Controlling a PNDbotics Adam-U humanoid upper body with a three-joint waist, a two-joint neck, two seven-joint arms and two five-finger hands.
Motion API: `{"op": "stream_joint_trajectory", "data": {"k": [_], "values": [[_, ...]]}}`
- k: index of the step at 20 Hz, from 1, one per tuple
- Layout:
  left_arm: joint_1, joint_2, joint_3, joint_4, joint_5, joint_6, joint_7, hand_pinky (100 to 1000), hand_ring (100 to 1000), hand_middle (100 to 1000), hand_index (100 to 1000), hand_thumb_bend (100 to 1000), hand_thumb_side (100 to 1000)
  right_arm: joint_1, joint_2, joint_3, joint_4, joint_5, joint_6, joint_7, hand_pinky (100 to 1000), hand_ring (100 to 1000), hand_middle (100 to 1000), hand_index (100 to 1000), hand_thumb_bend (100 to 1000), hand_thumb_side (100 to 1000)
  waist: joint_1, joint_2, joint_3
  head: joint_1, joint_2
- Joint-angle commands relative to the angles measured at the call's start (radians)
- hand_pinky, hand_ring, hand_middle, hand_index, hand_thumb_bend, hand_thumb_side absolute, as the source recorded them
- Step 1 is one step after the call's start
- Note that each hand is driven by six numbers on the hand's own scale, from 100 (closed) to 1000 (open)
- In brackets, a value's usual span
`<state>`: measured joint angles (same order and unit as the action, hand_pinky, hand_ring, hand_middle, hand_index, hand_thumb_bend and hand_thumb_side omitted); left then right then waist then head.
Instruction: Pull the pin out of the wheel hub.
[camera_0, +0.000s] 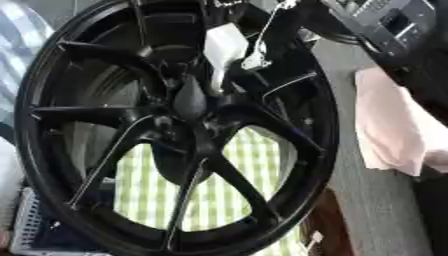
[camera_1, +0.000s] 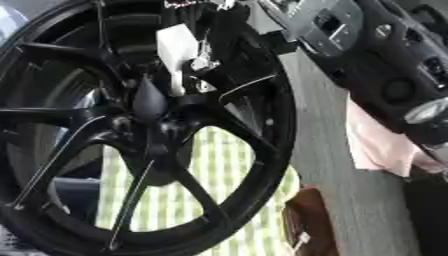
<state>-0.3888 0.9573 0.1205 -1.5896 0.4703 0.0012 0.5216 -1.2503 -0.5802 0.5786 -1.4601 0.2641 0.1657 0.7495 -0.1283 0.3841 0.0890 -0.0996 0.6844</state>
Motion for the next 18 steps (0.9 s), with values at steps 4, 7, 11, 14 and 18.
{"op": "stream_joint_trajectory", "data": {"k": [4, 7, 11, 14, 18], "values": [[-0.006, 0.033, 0.011, -0.008, 0.003, 0.001, 0.004, 827, 733, 684, 829, 100, 771, -0.027, -0.032, -0.034, -0.055, -0.051, 0.035, -0.016, 820, 653, 412, 556, 379, 100, 0.01, -0.046, -0.001, -0.009, 0.003], [-0.002, 0.035, 0.013, -0.008, 0.003, 0.0, 0.005, 827, 732, 684, 828, 100, 768, -0.033, -0.045, -0.051, -0.08, -0.074, 0.05, -0.015, 821, 644, 400, 545, 366, 100, 0.013, -0.053, -0.001, -0.011, 0.007], [0.005, 0.037, 0.016, -0.007, 0.003, -0.001, 0.007, 827, 732, 685, 828, 100, 767, -0.044, -0.068, -0.087, -0.106, -0.11, 0.072, -0.015, 822, 639, 394, 540, 353, 100, 0.017, -0.062, -0.003, -0.012, 0.011], [0.012, 0.04, 0.019, -0.006, 0.003, -0.001, 0.009, 828, 732, 685, 829, 100, 765, -0.042, -0.103, -0.128, -0.135, -0.149, 0.087, -0.018, 827, 632, 389, 538, 317, 100, 0.022, -0.068, -0.011, -0.005, 0.02], [0.026, 0.044, 0.028, -0.005, 0.003, -0.004, 0.015, 828, 731, 685, 829, 100, 763, -0.01, -0.174, -0.216, -0.183, -0.219, 0.12, -0.055, 834, 630, 388, 541, 261, 100, 0.032, -0.073, -0.027, 0.014, 0.03]]}}
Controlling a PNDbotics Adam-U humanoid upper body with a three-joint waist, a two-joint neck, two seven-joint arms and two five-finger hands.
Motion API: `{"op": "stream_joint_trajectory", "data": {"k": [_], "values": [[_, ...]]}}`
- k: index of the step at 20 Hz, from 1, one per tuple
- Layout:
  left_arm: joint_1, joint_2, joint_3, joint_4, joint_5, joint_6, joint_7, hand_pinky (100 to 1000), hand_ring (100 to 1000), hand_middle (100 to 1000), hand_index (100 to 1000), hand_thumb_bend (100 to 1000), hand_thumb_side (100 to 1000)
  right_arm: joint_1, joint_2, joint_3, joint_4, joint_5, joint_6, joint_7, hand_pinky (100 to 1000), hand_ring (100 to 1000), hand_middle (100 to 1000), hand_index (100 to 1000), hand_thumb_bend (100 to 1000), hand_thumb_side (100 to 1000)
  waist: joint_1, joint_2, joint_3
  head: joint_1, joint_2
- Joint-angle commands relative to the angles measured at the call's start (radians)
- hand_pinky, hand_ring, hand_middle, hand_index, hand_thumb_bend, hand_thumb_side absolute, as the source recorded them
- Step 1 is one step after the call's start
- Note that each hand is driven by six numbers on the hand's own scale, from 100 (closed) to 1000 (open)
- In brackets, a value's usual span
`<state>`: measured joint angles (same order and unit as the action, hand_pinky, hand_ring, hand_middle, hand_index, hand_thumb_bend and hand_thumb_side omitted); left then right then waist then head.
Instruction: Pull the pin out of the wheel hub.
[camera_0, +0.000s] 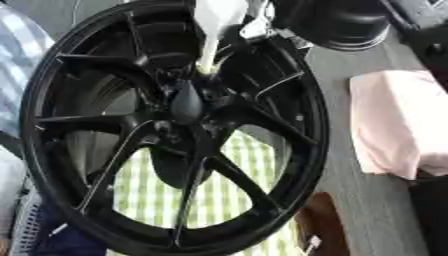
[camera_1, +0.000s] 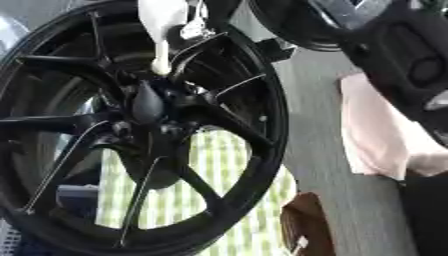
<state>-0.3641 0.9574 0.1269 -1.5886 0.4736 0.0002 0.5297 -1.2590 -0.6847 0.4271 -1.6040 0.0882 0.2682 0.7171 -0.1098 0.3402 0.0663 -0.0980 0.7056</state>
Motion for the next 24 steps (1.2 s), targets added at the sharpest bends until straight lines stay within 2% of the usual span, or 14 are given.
{"op": "stream_joint_trajectory", "data": {"k": [1, 2, 3, 4, 5, 7, 8, 9, 12, 19, 21, 22, 23, 24], "values": [[0.006, 0.046, 0.024, -0.006, -0.001, -0.004, 0.009, 828, 731, 685, 829, 100, 775, 0.019, -0.094, -0.091, -0.051, -0.061, 0.021, -0.038, 835, 630, 396, 546, 100, 100, 0.015, -0.03, -0.009, 0.019, 0.011], [0.014, 0.047, 0.029, -0.006, -0.001, -0.005, 0.013, 828, 731, 685, 829, 100, 762, 0.042, -0.121, -0.119, -0.058, -0.078, 0.026, -0.055, 837, 631, 394, 549, 231, 100, 0.017, -0.03, -0.016, 0.028, 0.013], [0.021, 0.048, 0.034, -0.006, -0.002, -0.008, 0.017, 828, 731, 685, 829, 100, 762, 0.069, -0.149, -0.148, -0.065, -0.096, 0.029, -0.072, 837, 631, 394, 549, 231, 100, 0.019, -0.031, -0.021, 0.036, 0.014], [0.032, 0.049, 0.042, -0.005, -0.002, -0.01, 0.023, 828, 731, 685, 829, 100, 761, 0.096, -0.177, -0.176, -0.065, -0.112, 0.033, -0.089, 838, 629, 393, 547, 176, 100, 0.022, -0.03, -0.03, 0.05, 0.014], [0.041, 0.05, 0.049, -0.005, -0.002, -0.014, 0.029, 828, 731, 684, 829, 100, 761, 0.122, -0.204, -0.203, -0.066, -0.127, 0.034, -0.106, 838, 629, 391, 547, 214, 100, 0.025, -0.029, -0.037, 0.06, 0.013], [0.061, 0.049, 0.064, -0.004, 0.0, -0.02, 0.042, 828, 730, 684, 829, 100, 761, 0.174, -0.256, -0.255, -0.055, -0.146, 0.038, -0.138, 839, 630, 399, 557, 194, 100, 0.034, -0.026, -0.053, 0.08, 0.011], [0.073, 0.048, 0.072, -0.003, 0.001, -0.023, 0.048, 828, 730, 684, 829, 100, 760, 0.2, -0.283, -0.281, -0.041, -0.154, 0.039, -0.154, 842, 633, 413, 567, 100, 100, 0.041, -0.024, -0.062, 0.087, 0.007], [0.082, 0.046, 0.078, -0.004, 0.001, -0.027, 0.054, 828, 730, 684, 829, 100, 760, 0.227, -0.309, -0.308, -0.025, -0.162, 0.036, -0.171, 842, 633, 409, 567, 178, 100, 0.046, -0.023, -0.069, 0.091, 0.005], [0.106, 0.037, 0.095, -0.004, 0.002, -0.035, 0.069, 828, 728, 683, 829, 100, 760, 0.307, -0.388, -0.388, 0.036, -0.167, 0.032, -0.22, 840, 637, 419, 572, 170, 100, 0.065, -0.017, -0.09, 0.103, -0.002], [0.116, 0.021, 0.118, -0.006, 0.014, -0.041, 0.084, 828, 728, 684, 829, 100, 760, 0.492, -0.394, -0.545, 0.2, -0.068, 0.017, -0.334, 839, 654, 440, 588, 195, 100, 0.095, -0.015, -0.124, 0.117, -0.006], [0.118, 0.018, 0.12, -0.005, 0.016, -0.043, 0.087, 828, 728, 684, 829, 100, 760, 0.546, -0.376, -0.567, 0.234, -0.035, 0.004, -0.367, 847, 707, 537, 677, 268, 153, 0.099, -0.018, -0.127, 0.117, -0.006], [0.119, 0.017, 0.121, -0.005, 0.017, -0.043, 0.088, 827, 727, 684, 829, 100, 766, 0.573, -0.368, -0.578, 0.248, -0.018, 0.001, -0.383, 878, 793, 709, 777, 312, 179, 0.1, -0.021, -0.128, 0.118, -0.006], [0.12, 0.016, 0.12, -0.005, 0.017, -0.044, 0.089, 827, 727, 684, 830, 100, 760, 0.602, -0.36, -0.591, 0.259, 0.0, -0.001, -0.401, 888, 811, 751, 805, 347, 241, 0.101, -0.023, -0.126, 0.118, -0.006], [0.121, 0.015, 0.12, -0.004, 0.018, -0.044, 0.089, 827, 727, 684, 830, 100, 760, 0.63, -0.351, -0.603, 0.264, 0.017, -0.003, -0.418, 916, 860, 824, 877, 329, 386, 0.101, -0.025, -0.123, 0.117, -0.005]]}}
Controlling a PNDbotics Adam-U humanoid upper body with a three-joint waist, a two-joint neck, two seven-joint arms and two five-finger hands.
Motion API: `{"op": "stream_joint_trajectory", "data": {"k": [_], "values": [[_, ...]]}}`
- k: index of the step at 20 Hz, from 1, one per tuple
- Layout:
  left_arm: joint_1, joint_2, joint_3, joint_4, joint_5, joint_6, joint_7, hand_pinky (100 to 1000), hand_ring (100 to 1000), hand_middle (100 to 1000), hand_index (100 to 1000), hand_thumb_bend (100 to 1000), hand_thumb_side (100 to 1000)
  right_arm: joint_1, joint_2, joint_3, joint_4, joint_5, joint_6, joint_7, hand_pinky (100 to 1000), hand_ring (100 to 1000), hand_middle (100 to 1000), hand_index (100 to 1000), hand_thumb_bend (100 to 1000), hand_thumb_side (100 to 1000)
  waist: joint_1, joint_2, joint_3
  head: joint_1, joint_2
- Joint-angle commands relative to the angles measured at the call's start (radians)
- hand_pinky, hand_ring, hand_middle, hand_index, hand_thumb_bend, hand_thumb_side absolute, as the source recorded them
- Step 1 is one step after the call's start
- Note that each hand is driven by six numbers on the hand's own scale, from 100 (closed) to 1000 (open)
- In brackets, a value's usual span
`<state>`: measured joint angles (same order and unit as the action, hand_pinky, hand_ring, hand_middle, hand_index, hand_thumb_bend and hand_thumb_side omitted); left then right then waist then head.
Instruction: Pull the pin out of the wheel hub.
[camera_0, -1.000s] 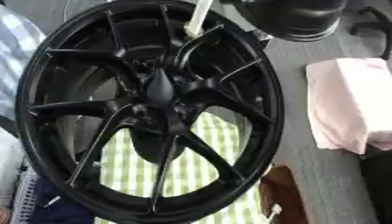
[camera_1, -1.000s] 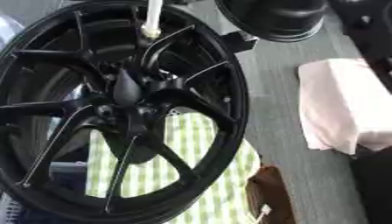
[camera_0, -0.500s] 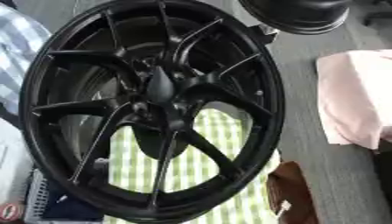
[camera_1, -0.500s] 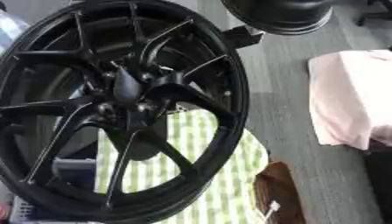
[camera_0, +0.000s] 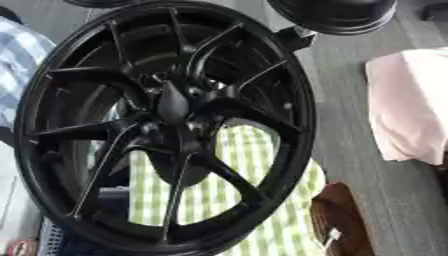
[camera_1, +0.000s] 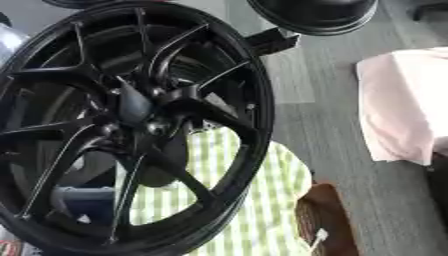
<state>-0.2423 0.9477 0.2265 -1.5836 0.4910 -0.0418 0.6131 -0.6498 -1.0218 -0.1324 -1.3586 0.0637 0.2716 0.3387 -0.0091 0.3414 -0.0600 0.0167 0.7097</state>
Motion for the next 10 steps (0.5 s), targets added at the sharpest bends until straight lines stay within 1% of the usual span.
{"op": "stream_joint_trajectory", "data": {"k": [1, 2, 4, 5, 7, 10], "values": [[0.001, 0.024, 0.02, -0.008, 0.0, -0.001, 0.006, 827, 727, 684, 830, 100, 760, 0.049, -0.005, -0.057, 0.02, 0.056, -0.008, -0.057, 924, 869, 838, 889, 291, 446, 0.001, -0.029, 0.006, 0.001, -0.008], [0.002, 0.024, 0.021, -0.008, 0.001, -0.001, 0.006, 827, 727, 684, 830, 100, 769, 0.076, 0.002, -0.073, 0.015, 0.064, -0.009, -0.074, 937, 886, 867, 910, 202, 545, 0.001, -0.031, 0.009, 0.0, -0.007], [0.004, 0.023, 0.021, -0.006, 0.001, -0.001, 0.007, 827, 727, 684, 830, 100, 760, 0.129, 0.014, -0.112, -0.007, 0.061, -0.002, -0.106, 948, 900, 889, 927, 126, 644, 0.001, -0.036, 0.015, -0.004, -0.005], [0.005, 0.023, 0.02, -0.006, 0.001, -0.001, 0.007, 827, 726, 684, 830, 100, 760, 0.154, 0.018, -0.132, -0.019, 0.054, 0.007, -0.122, 951, 903, 891, 927, 108, 675, 0.001, -0.038, 0.018, -0.006, -0.003], [0.005, 0.022, 0.019, -0.005, 0.001, 0.0, 0.007, 828, 726, 684, 830, 100, 760, 0.206, 0.023, -0.168, -0.052, 0.03, 0.026, -0.154, 950, 892, 879, 920, 107, 664, 0.0, -0.041, 0.023, -0.014, 0.0], [-0.001, 0.021, 0.013, -0.005, 0.002, 0.002, 0.003, 827, 725, 683, 830, 100, 761, 0.287, 0.029, -0.211, -0.116, -0.017, 0.036, -0.204, 943, 873, 857, 903, 147, 594, -0.002, -0.044, 0.033, -0.025, 0.003]]}}
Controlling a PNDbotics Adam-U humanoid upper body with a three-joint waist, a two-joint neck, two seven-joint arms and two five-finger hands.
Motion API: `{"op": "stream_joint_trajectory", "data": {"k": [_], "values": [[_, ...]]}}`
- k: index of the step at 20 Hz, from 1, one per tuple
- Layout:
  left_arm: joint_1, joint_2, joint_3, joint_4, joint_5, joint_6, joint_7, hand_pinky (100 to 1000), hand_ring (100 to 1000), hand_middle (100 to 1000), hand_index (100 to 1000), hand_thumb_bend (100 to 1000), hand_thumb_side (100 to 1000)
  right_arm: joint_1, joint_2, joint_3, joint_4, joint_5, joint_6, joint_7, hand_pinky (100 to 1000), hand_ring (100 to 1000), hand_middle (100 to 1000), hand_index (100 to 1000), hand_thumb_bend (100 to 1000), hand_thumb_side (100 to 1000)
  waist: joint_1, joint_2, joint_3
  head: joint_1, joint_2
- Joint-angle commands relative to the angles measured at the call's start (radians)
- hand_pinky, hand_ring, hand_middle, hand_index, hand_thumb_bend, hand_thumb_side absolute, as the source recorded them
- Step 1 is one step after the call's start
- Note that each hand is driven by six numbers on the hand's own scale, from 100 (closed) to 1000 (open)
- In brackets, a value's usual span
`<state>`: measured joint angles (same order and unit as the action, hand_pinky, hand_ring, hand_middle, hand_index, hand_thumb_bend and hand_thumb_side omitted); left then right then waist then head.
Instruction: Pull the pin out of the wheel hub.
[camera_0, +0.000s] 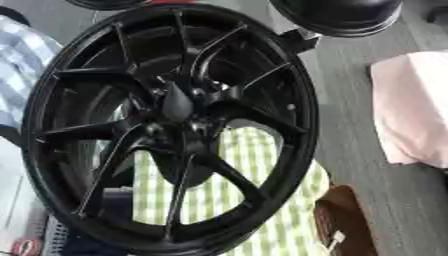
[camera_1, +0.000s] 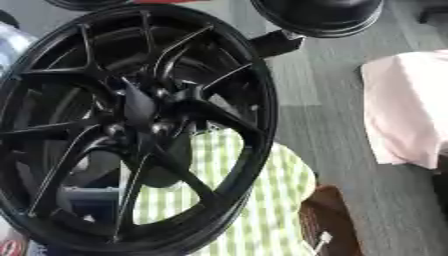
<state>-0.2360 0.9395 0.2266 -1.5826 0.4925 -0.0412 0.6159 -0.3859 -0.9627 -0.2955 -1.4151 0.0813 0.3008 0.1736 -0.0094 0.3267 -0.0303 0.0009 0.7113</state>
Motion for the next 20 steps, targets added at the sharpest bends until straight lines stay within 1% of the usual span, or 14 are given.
{"op": "stream_joint_trajectory", "data": {"k": [1, 2, 4, 5, 8, 10, 12, 13, 15, 17, 20], "values": [[-0.01, 0.028, 0.01, -0.006, 0.001, 0.002, -0.001, 827, 725, 683, 830, 100, 761, 0.05, -0.03, -0.059, -0.084, -0.051, 0.004, -0.055, 942, 871, 855, 902, 155, 584, -0.003, -0.03, 0.007, -0.013, 0.004], [-0.012, 0.027, 0.007, -0.006, 0.002, 0.003, -0.004, 827, 725, 683, 830, 100, 761, 0.072, -0.03, -0.066, -0.106, -0.067, 0.001, -0.072, 940, 867, 851, 899, 175, 556, -0.004, -0.03, 0.01, -0.016, 0.005], [-0.016, 0.027, 0.004, -0.006, 0.002, 0.005, -0.007, 827, 724, 682, 830, 100, 762, 0.088, -0.035, -0.069, -0.137, -0.098, 0.003, -0.105, 939, 865, 849, 896, 249, 479, -0.005, -0.03, 0.014, -0.02, 0.005], [-0.018, 0.027, 0.002, -0.007, 0.001, 0.006, -0.008, 827, 724, 682, 829, 100, 762, 0.089, -0.038, -0.064, -0.146, -0.112, 0.006, -0.123, 939, 863, 846, 892, 251, 477, -0.006, -0.029, 0.015, -0.022, 0.005], [-0.021, 0.027, 0.0, -0.007, 0.001, 0.007, -0.009, 827, 723, 681, 829, 100, 762, 0.083, -0.041, -0.043, -0.166, -0.152, 0.004, -0.176, 931, 840, 810, 867, 235, 471, -0.008, -0.027, 0.019, -0.025, 0.007], [-0.022, 0.026, -0.002, -0.008, 0.002, 0.007, -0.011, 827, 722, 681, 829, 100, 763, 0.073, -0.042, -0.027, -0.192, -0.18, -0.013, -0.21, 920, 809, 766, 840, 219, 451, -0.01, -0.027, 0.021, -0.025, 0.009], [-0.025, 0.024, -0.003, -0.01, 0.002, 0.007, -0.011, 827, 722, 680, 829, 100, 762, 0.061, -0.043, -0.003, -0.228, -0.214, -0.039, -0.245, 918, 800, 743, 826, 207, 440, -0.01, -0.027, 0.023, -0.025, 0.011], [-0.026, 0.023, -0.005, -0.012, 0.002, 0.006, -0.012, 826, 721, 679, 828, 100, 760, 0.051, -0.045, 0.011, -0.246, -0.231, -0.053, -0.263, 917, 783, 716, 806, 196, 420, -0.011, -0.027, 0.025, -0.026, 0.011], [-0.028, 0.022, -0.009, -0.017, 0.001, 0.005, -0.014, 827, 721, 680, 829, 100, 760, 0.031, -0.049, 0.046, -0.289, -0.266, -0.084, -0.297, 920, 775, 703, 798, 181, 412, -0.011, -0.028, 0.03, -0.029, 0.011], [-0.03, 0.02, -0.013, -0.024, -0.001, 0.007, -0.017, 826, 721, 680, 828, 100, 760, 0.013, -0.053, 0.08, -0.33, -0.3, -0.11, -0.315, 921, 768, 691, 790, 164, 415, -0.011, -0.029, 0.036, -0.033, 0.012], [-0.032, 0.017, -0.015, -0.033, -0.004, 0.009, -0.019, 826, 720, 679, 828, 100, 759, -0.022, -0.058, 0.116, -0.381, -0.357, -0.127, -0.312, 921, 760, 679, 783, 154, 412, -0.011, -0.029, 0.042, -0.041, 0.013]]}}
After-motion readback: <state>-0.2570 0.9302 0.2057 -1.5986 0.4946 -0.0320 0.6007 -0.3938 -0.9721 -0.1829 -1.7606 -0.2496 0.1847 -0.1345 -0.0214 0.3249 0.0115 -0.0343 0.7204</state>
